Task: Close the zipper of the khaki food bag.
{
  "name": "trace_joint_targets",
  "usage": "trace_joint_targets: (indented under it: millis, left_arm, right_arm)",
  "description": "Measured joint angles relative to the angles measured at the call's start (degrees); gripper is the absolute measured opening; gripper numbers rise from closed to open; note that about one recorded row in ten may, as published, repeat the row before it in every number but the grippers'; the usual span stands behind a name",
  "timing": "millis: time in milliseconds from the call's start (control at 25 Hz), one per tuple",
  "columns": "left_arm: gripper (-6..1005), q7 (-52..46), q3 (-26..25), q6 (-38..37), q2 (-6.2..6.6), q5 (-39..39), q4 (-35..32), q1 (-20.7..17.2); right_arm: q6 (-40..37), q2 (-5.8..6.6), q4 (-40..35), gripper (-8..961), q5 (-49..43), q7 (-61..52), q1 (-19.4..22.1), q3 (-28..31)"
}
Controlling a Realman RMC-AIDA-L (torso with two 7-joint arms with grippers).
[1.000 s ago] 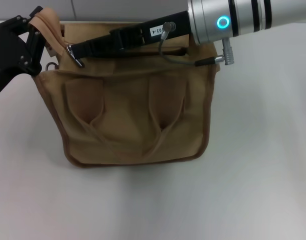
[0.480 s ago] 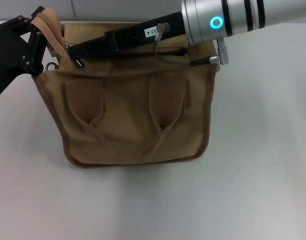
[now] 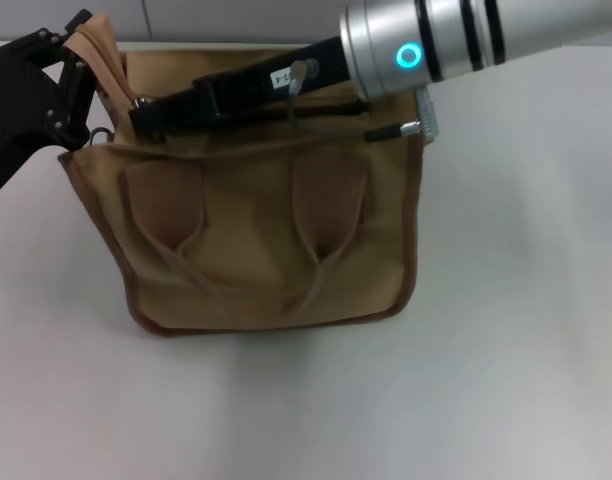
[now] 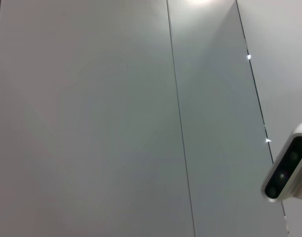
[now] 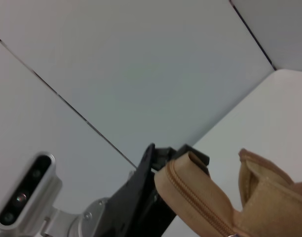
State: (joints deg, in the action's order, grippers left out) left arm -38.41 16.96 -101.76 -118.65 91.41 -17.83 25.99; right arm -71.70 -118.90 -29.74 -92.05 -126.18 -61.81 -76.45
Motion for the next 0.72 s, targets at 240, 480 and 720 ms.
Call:
trace_joint_targets:
  millis: [240, 480, 720]
  left_arm:
    - [72, 0.0, 0.3, -0.1, 0.00, 0.0, 0.0, 0.3]
    - [73, 0.0, 0.3, -0.2, 0.00, 0.0, 0.0, 0.3]
    - [74, 0.0, 0.3, -0.2, 0.00, 0.0, 0.0, 0.3]
  right_arm:
    - [0.8, -0.19, 0.3, 301, -0.5, -0.8, -0.5, 0.4]
    - [0.8, -0.19, 0.4, 276, -0.4, -1.1, -0.2, 0.4]
    - [0.8, -0.19, 0.3, 153, -0.2, -1.3, 0.5, 0.5]
